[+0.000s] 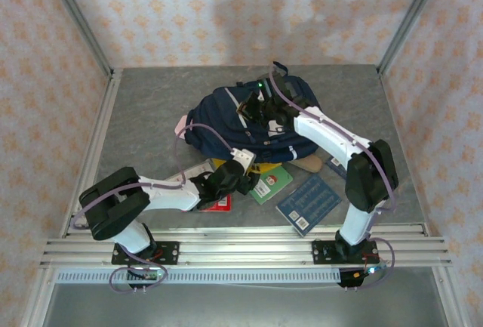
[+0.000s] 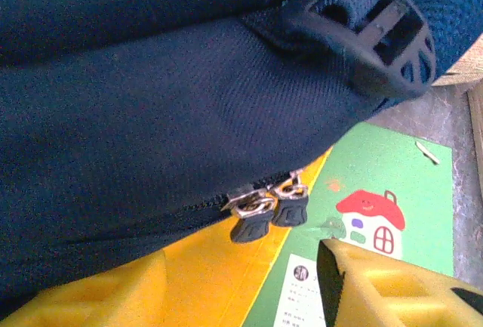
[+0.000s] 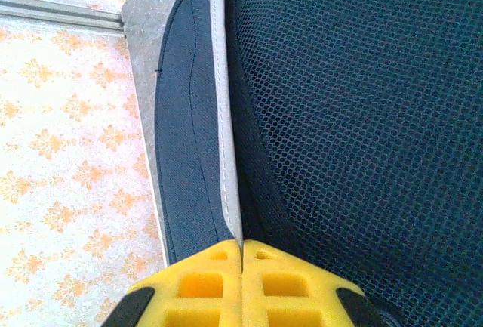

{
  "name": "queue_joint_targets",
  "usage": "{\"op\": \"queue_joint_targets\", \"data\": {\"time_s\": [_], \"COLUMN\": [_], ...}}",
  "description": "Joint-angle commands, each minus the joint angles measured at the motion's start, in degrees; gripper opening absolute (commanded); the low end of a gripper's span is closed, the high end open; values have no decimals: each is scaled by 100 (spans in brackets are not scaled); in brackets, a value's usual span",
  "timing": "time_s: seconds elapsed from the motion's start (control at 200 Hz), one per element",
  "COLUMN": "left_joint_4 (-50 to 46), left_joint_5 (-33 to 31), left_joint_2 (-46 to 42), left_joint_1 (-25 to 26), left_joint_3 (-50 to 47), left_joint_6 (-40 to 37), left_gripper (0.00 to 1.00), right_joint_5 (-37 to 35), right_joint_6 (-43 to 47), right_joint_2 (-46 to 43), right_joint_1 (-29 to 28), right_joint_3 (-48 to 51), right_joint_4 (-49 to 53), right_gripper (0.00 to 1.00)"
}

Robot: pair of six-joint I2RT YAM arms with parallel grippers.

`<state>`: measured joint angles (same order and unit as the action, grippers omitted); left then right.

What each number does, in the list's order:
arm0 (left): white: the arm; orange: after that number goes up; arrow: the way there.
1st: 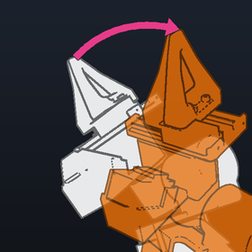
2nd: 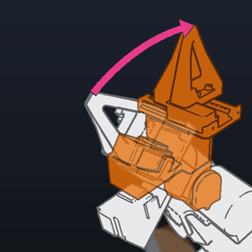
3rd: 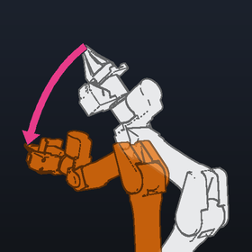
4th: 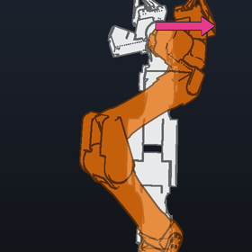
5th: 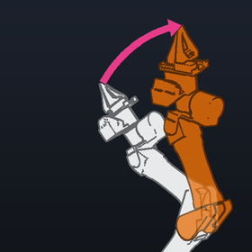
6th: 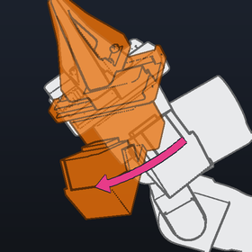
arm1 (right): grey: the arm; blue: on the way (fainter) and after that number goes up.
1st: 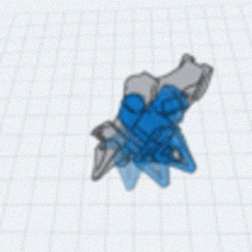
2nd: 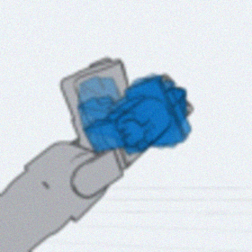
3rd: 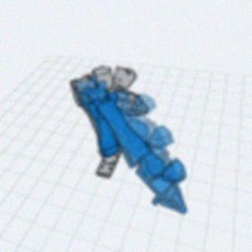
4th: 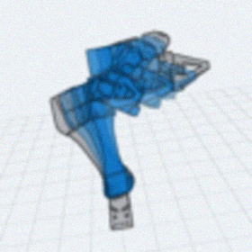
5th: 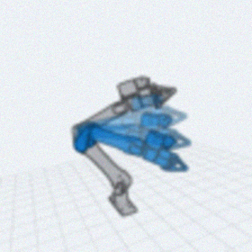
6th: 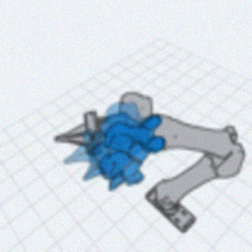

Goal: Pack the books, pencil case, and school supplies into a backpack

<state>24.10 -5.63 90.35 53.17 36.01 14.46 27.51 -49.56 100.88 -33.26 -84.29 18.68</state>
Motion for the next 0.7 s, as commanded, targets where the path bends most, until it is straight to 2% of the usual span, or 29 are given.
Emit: {"op": "queue_joint_targets", "data": {"time_s": [0.0, 0.065, 0.245, 0.385, 0.48, 0.695], "left_joint_4": [108, 80, -50, -40, -46, -64], "left_joint_5": [-483, -598, -608, -377, -280, -161], "left_joint_2": [178, 245, 219, 89, 2, -148], "left_joint_1": [27, 15, -75, -228, -260, -277], "left_joint_3": [328, 392, 367, 151, 33, -155], "left_joint_6": [-153, -184, -131, 2, 30, 109], "left_gripper": [52, 47, 18, 5, 0, 0], "right_joint_5": [137, 169, 141, 37, -30, -138], "right_joint_6": [-149, -176, -118, 4, 76, 205], "right_joint_2": [-288, -308, -376, -406, -415, -411], "right_joint_1": [38, 38, 38, 38, 38, 34], "right_joint_3": [93, 163, 279, 316, 344, 365], "right_joint_4": [-522, -605, -611, -519, -481, -400], "right_gripper": [0, 0, 0, 0, 0, 0]}}
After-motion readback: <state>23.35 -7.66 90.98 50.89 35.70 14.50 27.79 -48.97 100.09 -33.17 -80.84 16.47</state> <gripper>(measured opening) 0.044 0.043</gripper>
